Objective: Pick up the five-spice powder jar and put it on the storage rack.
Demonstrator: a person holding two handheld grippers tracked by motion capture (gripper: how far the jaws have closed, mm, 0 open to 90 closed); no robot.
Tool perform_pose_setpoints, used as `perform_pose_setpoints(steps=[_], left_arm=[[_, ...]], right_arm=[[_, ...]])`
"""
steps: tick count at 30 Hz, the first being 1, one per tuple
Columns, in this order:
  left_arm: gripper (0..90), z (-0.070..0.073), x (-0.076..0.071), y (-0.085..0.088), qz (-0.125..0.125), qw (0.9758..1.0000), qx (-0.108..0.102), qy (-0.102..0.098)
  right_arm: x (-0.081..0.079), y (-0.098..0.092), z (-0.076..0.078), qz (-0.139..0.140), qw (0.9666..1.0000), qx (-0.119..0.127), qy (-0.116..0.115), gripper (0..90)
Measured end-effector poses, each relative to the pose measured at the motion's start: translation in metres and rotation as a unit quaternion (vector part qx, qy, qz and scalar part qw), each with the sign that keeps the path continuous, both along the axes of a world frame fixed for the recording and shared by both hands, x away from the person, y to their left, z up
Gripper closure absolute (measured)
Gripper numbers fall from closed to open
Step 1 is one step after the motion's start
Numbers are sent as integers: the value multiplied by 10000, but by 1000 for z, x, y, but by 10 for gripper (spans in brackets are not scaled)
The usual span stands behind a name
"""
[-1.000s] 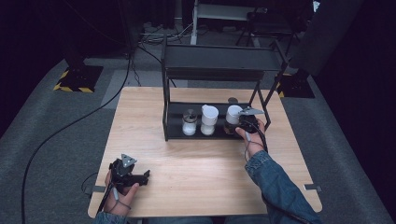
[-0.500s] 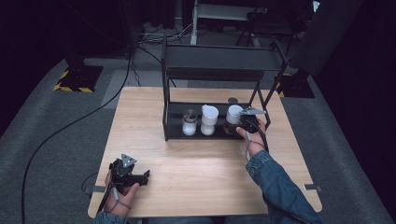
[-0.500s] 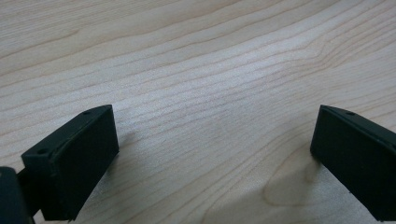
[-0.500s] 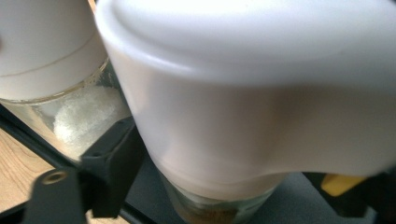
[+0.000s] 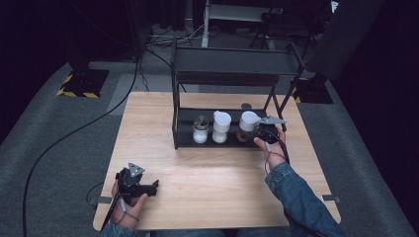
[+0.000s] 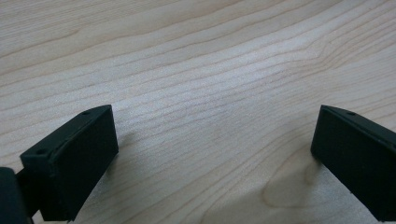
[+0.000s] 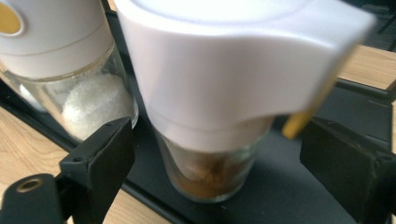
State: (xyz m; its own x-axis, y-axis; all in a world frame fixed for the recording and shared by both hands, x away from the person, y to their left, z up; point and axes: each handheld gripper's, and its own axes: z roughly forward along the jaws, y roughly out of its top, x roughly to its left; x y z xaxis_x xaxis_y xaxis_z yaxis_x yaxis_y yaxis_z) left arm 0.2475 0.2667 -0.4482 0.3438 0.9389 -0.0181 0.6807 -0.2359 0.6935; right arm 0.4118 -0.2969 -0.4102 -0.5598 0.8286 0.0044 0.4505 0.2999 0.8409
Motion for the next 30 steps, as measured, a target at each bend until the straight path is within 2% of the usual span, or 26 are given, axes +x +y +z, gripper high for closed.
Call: perform_pose_setpoints(steps=[9, 30], left_arm=[[6, 0, 0, 0, 10, 10000, 0, 3], [6, 0, 1, 0, -4, 10000, 8, 1]], right_arm=[[-15, -16, 4, 104, 9998, 150, -73, 100], [-50, -62, 19, 548, 9981, 155, -227, 93]])
